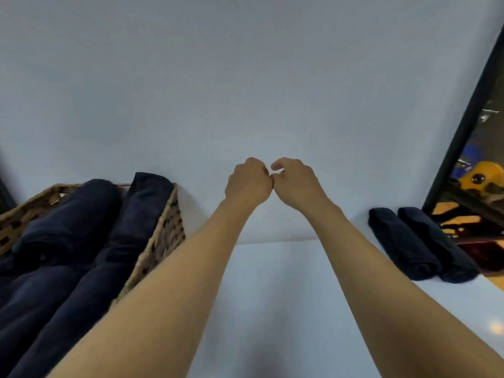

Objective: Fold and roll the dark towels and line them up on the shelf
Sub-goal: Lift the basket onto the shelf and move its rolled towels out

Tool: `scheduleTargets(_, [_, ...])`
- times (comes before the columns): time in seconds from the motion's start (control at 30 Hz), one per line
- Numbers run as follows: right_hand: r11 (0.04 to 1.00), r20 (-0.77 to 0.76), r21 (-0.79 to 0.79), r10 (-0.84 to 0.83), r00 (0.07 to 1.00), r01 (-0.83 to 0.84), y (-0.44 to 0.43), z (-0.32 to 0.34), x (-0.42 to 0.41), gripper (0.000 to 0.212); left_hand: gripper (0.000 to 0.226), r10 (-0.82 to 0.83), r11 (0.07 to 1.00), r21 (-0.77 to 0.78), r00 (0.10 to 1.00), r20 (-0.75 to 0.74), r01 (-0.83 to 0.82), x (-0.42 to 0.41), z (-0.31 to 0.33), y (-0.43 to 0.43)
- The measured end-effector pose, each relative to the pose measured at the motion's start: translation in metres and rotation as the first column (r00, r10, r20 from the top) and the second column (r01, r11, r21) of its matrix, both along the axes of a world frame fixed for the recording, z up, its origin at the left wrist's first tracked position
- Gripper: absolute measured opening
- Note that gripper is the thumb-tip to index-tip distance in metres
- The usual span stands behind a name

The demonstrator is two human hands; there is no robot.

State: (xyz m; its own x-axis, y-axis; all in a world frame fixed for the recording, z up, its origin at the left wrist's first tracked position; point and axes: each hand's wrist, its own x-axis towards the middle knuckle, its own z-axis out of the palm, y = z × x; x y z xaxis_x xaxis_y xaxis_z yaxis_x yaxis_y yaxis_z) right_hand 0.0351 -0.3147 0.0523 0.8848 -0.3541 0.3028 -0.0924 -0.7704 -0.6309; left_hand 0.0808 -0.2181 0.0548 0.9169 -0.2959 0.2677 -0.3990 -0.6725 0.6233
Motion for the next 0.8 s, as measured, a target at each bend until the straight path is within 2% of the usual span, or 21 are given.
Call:
scheduleTargets(0.1, [0.990,-0.102,0.019,-0.136,0.985,0.139,-0.076,-0.026,-0.027,0.039,0.024,-0.181,0.975,-0.177,0.949,-0.258,0.138,-0.030,-0.032,-0.077])
scheduleTargets(0.2, [0.965,-0.194,-0.034,-0.262,0.945,0.261,-0.140,-0.056,-0.049,0.034,0.024,-0.290,0.936,-0.328,0.818,-0.497,0.132,-0.055,-0.066,-0.143])
scheduleTargets(0.27, [0.942,-0.234,-0.083,-0.336,0.913,0.325,-0.175,-0.075,-0.060,0.029,0.019,-0.341,0.917,-0.382,0.729,-0.593,0.118,-0.068,-0.088,-0.181])
scheduleTargets(0.37, [0.907,-0.242,-0.150,-0.421,0.874,0.395,-0.212,-0.098,-0.069,0.034,0.012,-0.371,0.903,-0.421,0.653,-0.660,0.087,-0.080,-0.113,-0.224])
scheduleTargets(0.53, [0.894,-0.307,-0.262,-0.434,0.847,0.363,-0.249,-0.126,-0.066,0.032,0.034,-0.372,0.889,-0.457,0.594,-0.714,0.007,-0.076,-0.142,-0.264])
scheduleTargets(0.7, [0.901,-0.332,-0.058,-0.424,0.843,0.430,-0.246,-0.136,-0.059,0.032,0.047,-0.355,0.873,-0.478,0.543,-0.761,-0.100,-0.070,-0.149,-0.268])
scheduleTargets(0.8, [0.912,-0.313,0.123,-0.339,0.887,0.392,-0.227,-0.128,-0.058,0.046,0.048,-0.338,0.859,-0.492,0.566,-0.752,-0.140,-0.065,-0.139,-0.246])
